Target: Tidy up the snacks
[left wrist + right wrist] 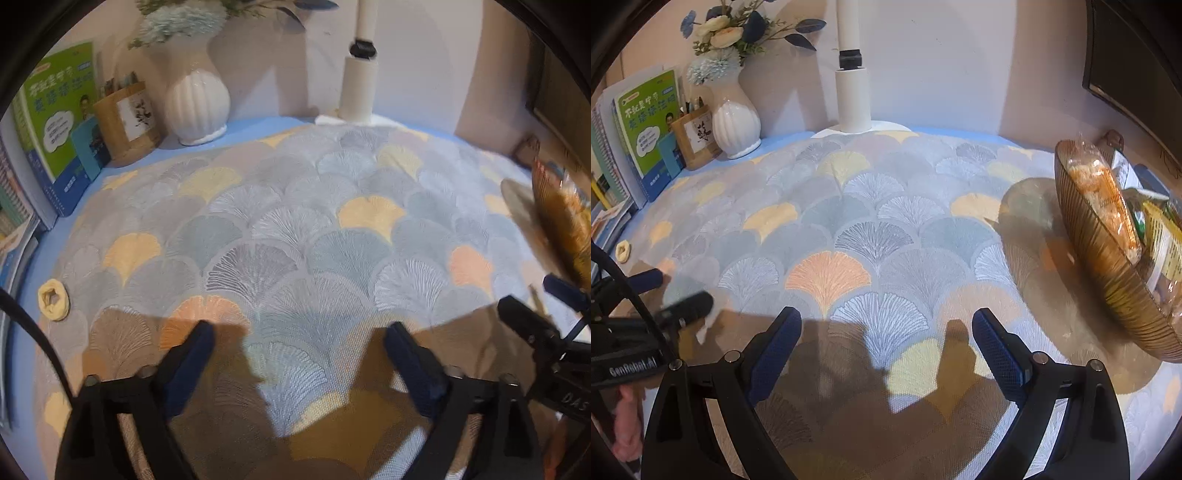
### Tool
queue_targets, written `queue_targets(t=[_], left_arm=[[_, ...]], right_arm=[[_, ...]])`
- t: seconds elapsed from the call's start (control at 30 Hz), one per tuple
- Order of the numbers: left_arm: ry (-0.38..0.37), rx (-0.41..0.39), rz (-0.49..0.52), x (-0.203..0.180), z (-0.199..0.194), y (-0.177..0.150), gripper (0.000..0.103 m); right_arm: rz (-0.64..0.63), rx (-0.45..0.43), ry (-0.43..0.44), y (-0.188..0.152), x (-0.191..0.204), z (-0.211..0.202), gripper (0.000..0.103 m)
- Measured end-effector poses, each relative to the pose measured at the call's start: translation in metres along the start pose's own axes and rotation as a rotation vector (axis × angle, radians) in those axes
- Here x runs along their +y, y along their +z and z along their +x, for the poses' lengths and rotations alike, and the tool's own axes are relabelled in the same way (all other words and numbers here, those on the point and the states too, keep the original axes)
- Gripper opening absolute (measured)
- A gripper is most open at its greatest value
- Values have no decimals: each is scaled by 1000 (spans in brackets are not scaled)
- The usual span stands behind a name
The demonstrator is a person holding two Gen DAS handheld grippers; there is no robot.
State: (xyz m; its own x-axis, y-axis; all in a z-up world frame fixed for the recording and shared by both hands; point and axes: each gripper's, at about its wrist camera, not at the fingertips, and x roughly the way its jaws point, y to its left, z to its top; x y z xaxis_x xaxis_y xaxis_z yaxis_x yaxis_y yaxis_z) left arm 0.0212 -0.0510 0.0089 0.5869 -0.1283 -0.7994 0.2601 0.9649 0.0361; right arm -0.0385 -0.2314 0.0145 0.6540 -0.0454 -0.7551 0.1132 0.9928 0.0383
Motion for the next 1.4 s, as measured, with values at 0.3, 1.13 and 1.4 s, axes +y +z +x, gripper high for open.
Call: queue_targets(t=[0.3,1.13,1.4], left_arm=[[4,4,3,1,3,-1,103],[21,-28,-23,-1,2,-5,103],[21,-28,-23,-1,2,-5,103]], right_arm=[[24,18,31,-1,-4,3,94],[-12,79,19,0,4,14,101],[-15,84,27,-1,5,15,103]])
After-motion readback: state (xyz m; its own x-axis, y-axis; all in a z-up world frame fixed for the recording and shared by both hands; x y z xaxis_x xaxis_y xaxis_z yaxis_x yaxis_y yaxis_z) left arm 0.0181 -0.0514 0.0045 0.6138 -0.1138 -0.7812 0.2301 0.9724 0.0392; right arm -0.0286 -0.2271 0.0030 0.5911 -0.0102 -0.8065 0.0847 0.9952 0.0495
